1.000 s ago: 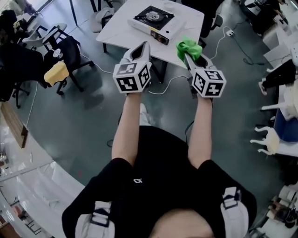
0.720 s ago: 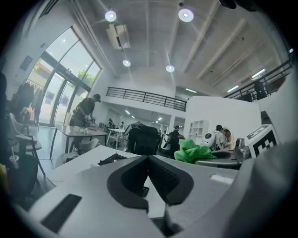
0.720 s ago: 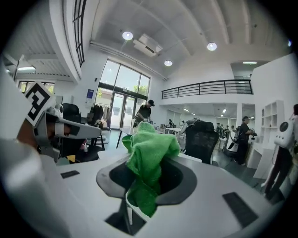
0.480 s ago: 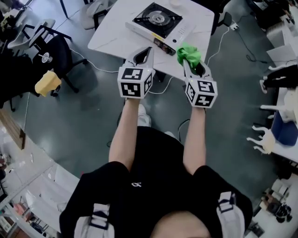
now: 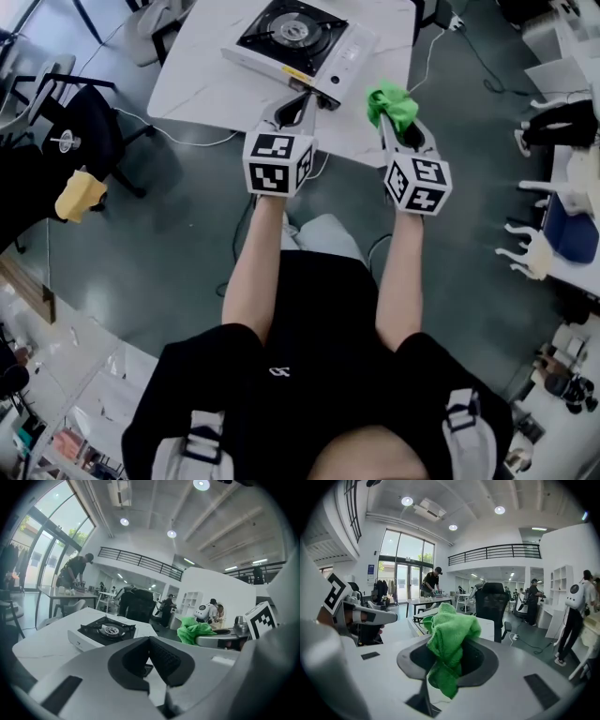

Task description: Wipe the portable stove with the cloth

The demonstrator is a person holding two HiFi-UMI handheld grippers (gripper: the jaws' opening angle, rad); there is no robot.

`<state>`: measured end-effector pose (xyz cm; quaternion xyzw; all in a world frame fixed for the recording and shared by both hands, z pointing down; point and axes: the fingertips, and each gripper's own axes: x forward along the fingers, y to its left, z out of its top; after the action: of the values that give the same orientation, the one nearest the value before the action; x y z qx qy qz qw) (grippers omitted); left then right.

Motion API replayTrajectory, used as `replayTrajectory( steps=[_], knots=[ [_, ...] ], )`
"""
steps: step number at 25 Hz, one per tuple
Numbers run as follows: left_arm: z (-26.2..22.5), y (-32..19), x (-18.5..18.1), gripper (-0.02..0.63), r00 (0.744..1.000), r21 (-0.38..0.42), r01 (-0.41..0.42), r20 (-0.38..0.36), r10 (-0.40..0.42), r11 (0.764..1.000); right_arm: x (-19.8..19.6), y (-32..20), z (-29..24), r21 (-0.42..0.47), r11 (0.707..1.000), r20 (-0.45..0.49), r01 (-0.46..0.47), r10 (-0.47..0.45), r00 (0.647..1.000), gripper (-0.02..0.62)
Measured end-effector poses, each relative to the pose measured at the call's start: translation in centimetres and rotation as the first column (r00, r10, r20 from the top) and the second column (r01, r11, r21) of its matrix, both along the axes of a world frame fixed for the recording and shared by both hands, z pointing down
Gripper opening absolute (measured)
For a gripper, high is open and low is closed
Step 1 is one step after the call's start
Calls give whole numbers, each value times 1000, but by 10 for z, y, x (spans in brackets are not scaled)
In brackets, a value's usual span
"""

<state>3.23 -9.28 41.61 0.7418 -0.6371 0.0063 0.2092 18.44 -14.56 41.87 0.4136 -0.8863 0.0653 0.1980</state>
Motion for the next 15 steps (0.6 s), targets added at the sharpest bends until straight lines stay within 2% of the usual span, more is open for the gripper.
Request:
replayTrajectory(
  steps=[4,6,9,15],
  knots=[
    [19,-14,20,-5,999,-52,-34,-10,34,998,33,-17,17,-49,995,-24,-86,85,996,107],
    [24,-22,21,-5,999,-64,-49,-21,47,997,35,-29,26,-67,993,-37,-95,93,995,107],
    [22,-39,7,-5,1000,-62,-20,-24,19,998,19,-52,30,-69,996,-31,-53,51,998,107],
    [28,-77,-6,-5,999,-92,40,32,-37,995,-14,-110,30,-78,996,-12,40,-42,999,109]
  ],
)
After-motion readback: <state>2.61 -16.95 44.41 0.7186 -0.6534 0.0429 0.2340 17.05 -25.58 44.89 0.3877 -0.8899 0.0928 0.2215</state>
